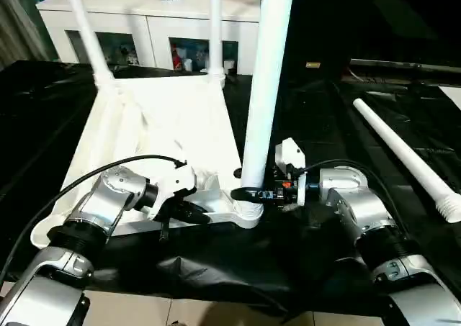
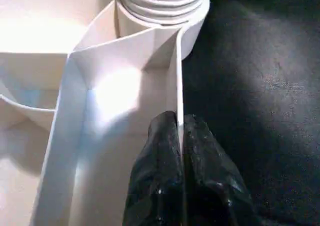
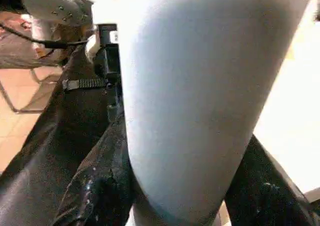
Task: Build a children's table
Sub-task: Insert table leg to table base
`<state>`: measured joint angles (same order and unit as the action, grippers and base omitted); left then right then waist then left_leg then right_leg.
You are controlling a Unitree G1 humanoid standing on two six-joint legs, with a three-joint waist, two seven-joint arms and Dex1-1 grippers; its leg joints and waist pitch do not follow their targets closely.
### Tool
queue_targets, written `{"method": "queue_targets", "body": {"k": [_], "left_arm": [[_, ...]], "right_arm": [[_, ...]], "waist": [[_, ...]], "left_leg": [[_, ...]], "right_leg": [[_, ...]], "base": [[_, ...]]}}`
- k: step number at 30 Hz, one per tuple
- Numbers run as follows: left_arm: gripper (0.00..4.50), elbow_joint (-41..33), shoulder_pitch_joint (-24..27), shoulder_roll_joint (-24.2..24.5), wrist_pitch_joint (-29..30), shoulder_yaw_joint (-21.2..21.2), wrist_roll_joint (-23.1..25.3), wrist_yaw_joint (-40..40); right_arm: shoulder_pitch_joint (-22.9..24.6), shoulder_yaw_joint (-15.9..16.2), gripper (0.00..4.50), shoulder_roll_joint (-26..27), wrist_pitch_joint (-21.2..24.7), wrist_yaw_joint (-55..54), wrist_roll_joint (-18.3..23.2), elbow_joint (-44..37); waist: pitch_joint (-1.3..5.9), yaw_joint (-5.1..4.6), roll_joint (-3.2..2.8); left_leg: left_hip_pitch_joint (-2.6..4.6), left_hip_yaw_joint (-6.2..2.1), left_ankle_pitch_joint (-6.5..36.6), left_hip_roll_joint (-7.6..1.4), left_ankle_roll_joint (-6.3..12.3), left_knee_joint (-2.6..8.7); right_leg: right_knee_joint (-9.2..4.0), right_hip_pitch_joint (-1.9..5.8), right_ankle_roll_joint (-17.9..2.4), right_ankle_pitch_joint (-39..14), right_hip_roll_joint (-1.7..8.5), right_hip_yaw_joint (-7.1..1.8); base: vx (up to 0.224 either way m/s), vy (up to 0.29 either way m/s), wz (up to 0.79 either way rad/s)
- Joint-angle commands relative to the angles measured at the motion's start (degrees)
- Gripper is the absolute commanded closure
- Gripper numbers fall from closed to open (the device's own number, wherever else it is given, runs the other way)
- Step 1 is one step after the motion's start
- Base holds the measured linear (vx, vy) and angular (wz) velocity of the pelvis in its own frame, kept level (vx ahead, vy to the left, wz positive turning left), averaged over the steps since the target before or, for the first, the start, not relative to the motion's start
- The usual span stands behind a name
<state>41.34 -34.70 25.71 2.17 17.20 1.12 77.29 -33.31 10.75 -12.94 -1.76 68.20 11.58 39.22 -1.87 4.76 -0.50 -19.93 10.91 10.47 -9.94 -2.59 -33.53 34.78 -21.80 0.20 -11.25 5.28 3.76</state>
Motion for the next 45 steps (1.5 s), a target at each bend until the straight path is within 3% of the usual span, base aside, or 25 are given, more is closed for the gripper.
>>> {"method": "queue_targets", "body": {"k": [1, 4, 5, 9, 14, 16, 17, 18, 19, 20, 21, 22, 23, 24, 25, 26, 27, 28, 29, 30, 31, 32, 33, 39, 45], "left_arm": [[4.50, -1.89, -2.95, -2.59, -1.88, 0.41, -1.32, 1.19], [4.50, 0.04, -3.95, -3.38, -0.88, -0.05, 0.11, -3.71], [4.50, 0.59, -4.32, -3.61, -0.36, -0.12, 0.65, -5.11], [4.50, 2.17, -6.19, -5.34, 4.63, -1.13, 1.56, -10.69], [4.50, 4.12, -9.27, -10.21, 15.59, -3.21, 3.36, -24.16], [4.50, 4.58, -9.94, -11.74, 18.16, -3.80, 3.66, -27.76], [4.50, 4.77, -10.22, -12.88, 19.08, -3.93, 3.92, -29.83], [4.50, 4.90, -10.38, -13.67, 19.54, -4.00, 4.17, -31.36], [4.50, 5.09, -10.55, -14.57, 19.97, -4.15, 4.35, -33.27], [4.50, 5.31, -10.61, -15.32, 19.91, -4.22, 4.67, -35.35], [4.50, 5.40, -10.62, -15.56, 19.81, -4.24, 4.85, -36.25], [4.50, 5.29, -10.47, -15.84, 20.18, -4.59, 4.94, -37.21], [4.50, 5.28, -10.46, -15.86, 20.23, -4.63, 4.95, -37.28], [4.50, 5.23, -10.36, -15.79, 20.10, -4.66, 5.19, -37.77], [4.50, 5.04, -10.17, -15.61, 20.24, -4.69, 5.42, -38.51], [4.50, 4.96, -10.08, -15.47, 20.41, -4.69, 5.48, -38.81], [4.50, 4.93, -10.05, -15.43, 20.43, -4.68, 5.51, -38.87], [4.50, 4.67, -9.84, -15.04, 20.50, -4.50, 5.69, -39.27], [4.50, 4.58, -9.76, -14.85, 20.46, -4.37, 5.76, -39.38], [4.50, 4.52, -9.71, -14.72, 20.37, -4.32, 5.77, -39.29], [4.50, 4.34, -9.60, -14.53, 20.12, -4.31, 5.74, -39.11], [4.50, 4.03, -9.33, -13.80, 18.59, -3.95, 5.80, -37.70], [4.50, 3.87, -9.19, -13.47, 17.81, -3.73, 5.84, -36.98], [4.50, 0.25, -6.67, -8.78, 14.39, -0.78, 5.05, -24.74], [4.50, -3.13, -4.80, -4.04, 11.46, 1.73, 3.45, -12.71]], "right_arm": [[3.57, 2.05, 2.65, -0.46, 2.39, -8.53, -6.45, 10.54], [1.54, -1.65, 2.65, 1.81, 1.83, -18.36, -5.50, 14.56], [1.05, -2.71, 2.65, 2.42, 2.04, -20.80, -5.05, 15.31], [-0.77, -5.19, 2.65, 4.75, 1.92, -31.66, -4.95, 17.73], [-3.81, -7.18, 2.65, 8.07, 1.83, -47.12, -5.52, 21.96], [-4.68, -7.65, 2.65, 9.02, 1.87, -51.11, -5.58, 23.16], [-5.45, -8.02, 2.65, 9.95, 1.46, -53.90, -5.60, 24.19], [-5.97, -8.28, 2.65, 10.67, 1.40, -55.19, -5.40, 24.86], [-6.60, -8.47, 2.65, 11.50, 0.87, -57.45, -5.63, 25.62], [-7.21, -8.55, 2.65, 12.46, 0.18, -59.38, -5.96, 26.28], [-7.43, -8.55, 2.65, 12.87, -0.09, -60.07, -6.11, 26.49], [-7.71, -8.66, 2.65, 13.67, -0.90, -61.32, -6.16, 26.68], [-7.74, -8.67, 2.65, 13.74, -0.97, -61.42, -6.15, 26.69], [-7.74, -8.56, 2.65, 13.98, -1.30, -61.53, -6.30, 26.63], [-7.81, -8.55, 2.65, 14.36, -1.68, -61.56, -6.30, 26.81], [-7.90, -8.71, 2.65, 14.58, -2.10, -61.34, -6.13, 26.99], [-7.92, -8.75, 2.65, 14.62, -2.19, -61.28, -6.08, 27.02], [-8.06, -9.32, 2.65, 15.00, -3.29, -60.13, -5.52, 27.14], [-8.12, -9.62, 2.65, 15.14, -3.84, -59.45, -5.26, 27.14], [-8.17, -9.90, 2.65, 15.21, -4.22, -58.93, -5.02, 27.11], [-8.21, -10.30, 2.65, 15.25, -4.76, -58.21, -4.67, 27.05], [-7.88, -10.59, 2.65, 14.86, -4.89, -55.46, -3.95, 26.40], [-7.72, -10.67, 2.65, 14.67, -4.91, -54.18, -3.70, 26.12], [-4.34, -7.87, 2.65, 10.85, -1.41, -35.82, -3.15, 21.83], [-2.43, -4.23, 2.66, 6.41, 0.94, -20.84, -3.73, 18.50]], "waist": [[1.40, -1.06, -0.99], [1.01, -2.60, -1.13], [1.06, -3.25, -1.33], [1.03, -4.70, -1.87], [0.38, -6.24, -2.25], [0.24, -6.36, -2.57], [0.48, -5.96, -2.46], [0.51, -5.79, -2.30], [0.64, -5.87, -1.46], [0.42, -6.09, -1.24], [-0.09, -6.54, -0.89], [-0.29, -6.74, -1.98], [-0.46, -6.42, -3.99], [-0.41, -3.85, -4.67], [0.01, -0.24, -4.37], [1.00, -2.70, -1.41], [1.85, -1.83, 2.13], [1.45, -1.40, 2.38], [2.66, 0.74, -0.09], [2.68, 0.23, 0.24], [2.91, -0.33, -0.62], [2.96, -0.70, -1.04], [3.30, -1.09, -1.07], [2.43, -2.28, -0.90], [2.73, -2.61, -1.05]], "left_leg": [[1.51, -2.48, 32.29, -3.47, -3.40, 5.33], [2.04, -3.27, 36.37, -3.10, -3.81, 5.15], [1.68, -3.81, 37.83, -3.19, -3.84, 5.42], [1.21, -4.51, 41.74, -3.45, -4.17, 6.27], [2.13, -4.72, 47.94, -3.35, -4.82, 6.80], [1.72, -4.54, 49.76, -3.58, -4.76, 7.74], [0.54, -4.14, 48.87, -3.91, -4.51, 8.98], [0.95, -3.94, 47.90, -3.70, -4.41, 8.80], [3.02, -3.52, 42.76, -2.24, -3.42, 6.01], [3.83, -3.33, 39.41, -1.57, -2.39, 4.48], [3.44, -3.33, 34.21, -0.72, -0.87, 2.90], [3.32, -3.56, 35.40, -1.29, -0.64, 3.26], [-1.14, -4.92, 46.80, -4.53, -2.16, 8.73], [-5.33, -4.07, 54.35, -5.94, -3.72, 13.25], [-3.35, 0.41, 55.66, -4.98, -3.11, 14.67], [0.39, 0.02, 47.47, -3.67, -1.50, 11.54], [5.69, -1.52, 27.18, -1.61, -2.21, 0.47], [1.78, -1.86, 17.58, -0.76, 1.56, -1.63], [-3.96, -4.02, -2.70, -2.42, 1.88, 2.79], [-3.17, -3.84, -4.09, -2.60, 1.70, 3.65], [-1.91, -3.76, -4.18, -2.79, 1.87, 3.33], [-1.40, -3.74, -2.75, -3.18, 2.12, 3.40], [-1.74, -3.54, -1.69, -2.95, 3.02, 3.40], [-1.26, -2.89, 11.55, -3.42, 2.58, 4.78], [-1.09, -2.66, 6.97, -3.62, 4.02, 4.43]], "right_leg": [[-6.44, -0.14, -9.71, -31.69, 3.90, -2.71], [-7.54, -0.72, -5.75, -40.42, 3.86, -1.78], [-7.58, -0.17, -4.99, -40.68, 3.92, -1.24], [-7.74, 0.60, -5.88, -35.26, 3.78, -0.03], [-8.29, 0.49, -4.93, -35.03, 3.20, 1.90], [-7.51, 1.32, -5.01, -32.61, 2.81, 2.39], [-5.35, 2.69, -5.52, -29.27, 2.99, 1.41], [-6.10, 2.14, -5.55, -30.59, 3.27, 1.07], [-9.37, -0.26, -4.67, -38.39, 4.71, 1.17], [-11.06, -1.15, -3.79, -42.87, 5.34, 1.87], [-13.13, -0.53, -0.40, -48.73, 5.29, 4.26], [-13.63, 0.46, 1.89, -47.24, 4.49, 6.72], [-5.16, 5.63, -0.01, -32.68, 2.79, 6.53], [4.99, 8.76, -3.05, -19.10, 1.14, 4.17], [6.03, 4.97, -4.52, -9.68, -0.92, 3.22], [3.42, 3.62, -4.61, -16.58, 0.71, 0.01], [-7.14, -3.30, -4.86, -43.68, 6.26, -2.84], [-8.58, -0.26, -3.83, -49.06, 9.16, -4.47], [-4.41, 4.85, -5.17, -25.22, 6.61, -2.97], [-3.24, 3.83, -5.93, -13.97, 4.28, -1.83], [-1.56, 3.10, -9.01, 1.30, 2.76, -1.30], [-1.40, 2.85, -10.79, 5.13, 2.94, -1.39], [-1.25, 3.96, -13.17, 10.87, 3.05, -1.21], [-3.36, 4.13, -14.78, -2.39, 3.45, -1.51], [-2.76, 4.08, -16.74, 3.71, 3.41, -1.67]], "base": [[0.000, 0.000, 0.00], [0.000, 0.000, 0.00], [0.000, 0.000, 0.00], [0.000, 0.000, 0.00], [0.000, 0.000, 0.00], [0.000, 0.000, 0.00], [0.000, 0.000, 0.00], [0.000, 0.000, 0.00], [0.000, 0.000, 0.00], [0.000, 0.000, 0.00], [0.000, 0.000, 0.00], [0.000, 0.000, 0.00], [0.000, 0.000, 0.00], [0.000, 0.000, 0.00], [0.000, 0.000, 0.00], [0.081, -0.104, 0.24], [0.126, -0.155, -0.09], [0.126, -0.155, -0.09], [0.128, -0.077, -0.38], [0.116, -0.009, -0.26], [0.116, -0.009, -0.26], [0.000, 0.000, 0.00], [0.000, 0.000, 0.00], [0.000, 0.000, 0.00], [0.000, 0.000, 0.00]]}}
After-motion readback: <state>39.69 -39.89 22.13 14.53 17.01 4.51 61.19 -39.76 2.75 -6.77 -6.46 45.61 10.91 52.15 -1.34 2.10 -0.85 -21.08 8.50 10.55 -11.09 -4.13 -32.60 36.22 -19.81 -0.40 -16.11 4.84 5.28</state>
